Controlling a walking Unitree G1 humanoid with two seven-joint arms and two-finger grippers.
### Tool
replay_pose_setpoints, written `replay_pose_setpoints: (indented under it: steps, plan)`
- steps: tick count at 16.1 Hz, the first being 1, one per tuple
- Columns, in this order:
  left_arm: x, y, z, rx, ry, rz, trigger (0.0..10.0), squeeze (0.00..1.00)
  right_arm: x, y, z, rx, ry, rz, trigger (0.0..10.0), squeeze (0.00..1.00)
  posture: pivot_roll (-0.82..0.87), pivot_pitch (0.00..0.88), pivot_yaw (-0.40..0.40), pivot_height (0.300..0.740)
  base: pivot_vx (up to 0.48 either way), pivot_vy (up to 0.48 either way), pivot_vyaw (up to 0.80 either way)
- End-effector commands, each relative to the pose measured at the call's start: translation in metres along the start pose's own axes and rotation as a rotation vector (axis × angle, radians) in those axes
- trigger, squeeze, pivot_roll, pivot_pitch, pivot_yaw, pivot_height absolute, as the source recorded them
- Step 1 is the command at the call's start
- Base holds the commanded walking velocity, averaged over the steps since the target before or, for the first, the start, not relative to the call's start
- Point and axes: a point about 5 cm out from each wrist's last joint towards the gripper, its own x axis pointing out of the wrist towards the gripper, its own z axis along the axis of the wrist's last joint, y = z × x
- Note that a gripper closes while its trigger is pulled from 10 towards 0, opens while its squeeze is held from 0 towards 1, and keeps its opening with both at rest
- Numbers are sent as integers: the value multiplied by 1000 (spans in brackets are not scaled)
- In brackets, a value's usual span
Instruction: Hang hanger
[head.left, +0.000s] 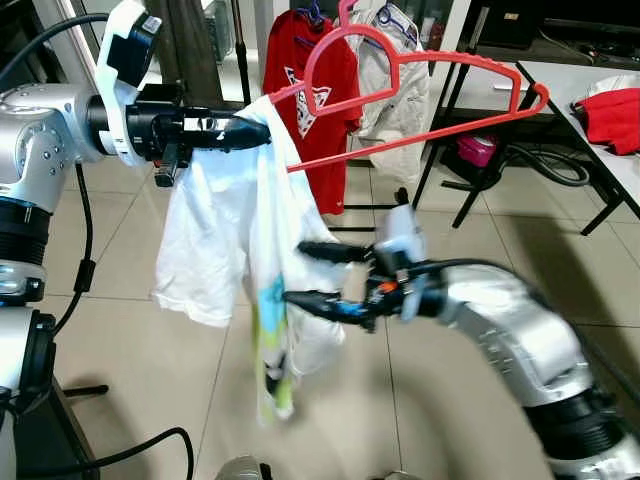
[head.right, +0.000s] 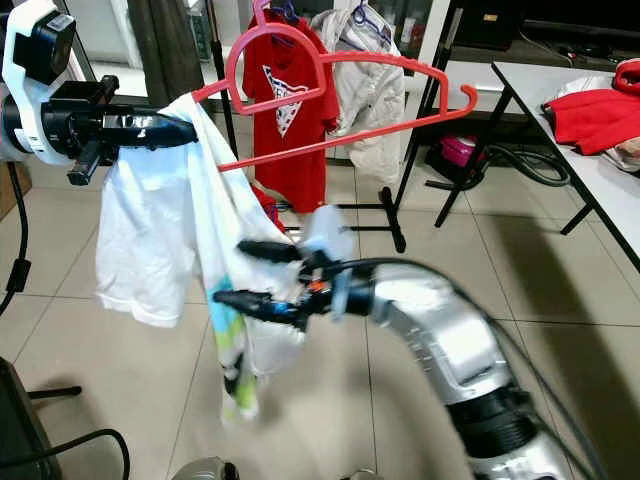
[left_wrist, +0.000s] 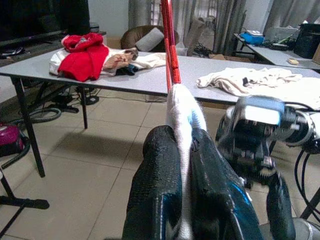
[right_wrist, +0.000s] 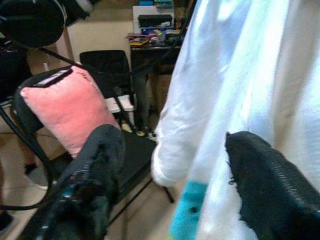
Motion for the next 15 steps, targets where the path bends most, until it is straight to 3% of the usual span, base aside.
replay_pose_setpoints:
  steps: [1,2,3,5,10,14,15]
  plan:
    - [-2,-1,7,31,-3,-3,0,0,-3,-2,9,-45,-24,-6,10000,1000,10,52,10,740,0,0,0]
    - [-2,-1,6,30,-2,-9,0,0,-8,-6,10,-59,-19,-35,10000,1000,8,53,12,740,0,0,0]
    - [-1,-1,6,26,0,-19,0,0,-11,-11,10,-89,-5,-78,10000,0,8,53,13,740,0,0,0]
    - [0,-3,7,24,0,-33,0,0,-11,-18,6,-85,-2,-123,10000,0,10,54,16,740,0,0,0]
    - [5,-5,8,18,1,-67,0,0,10,-32,0,-91,-26,-201,10000,0,14,58,21,740,0,0,0]
    - [3,-3,6,17,13,-52,0,0,21,-15,-5,-70,-32,-20,10000,0,17,54,27,740,0,0,0]
    - [3,-3,6,19,14,-45,0,0,20,-6,-12,-50,8,56,10000,0,20,55,26,740,0,0,0]
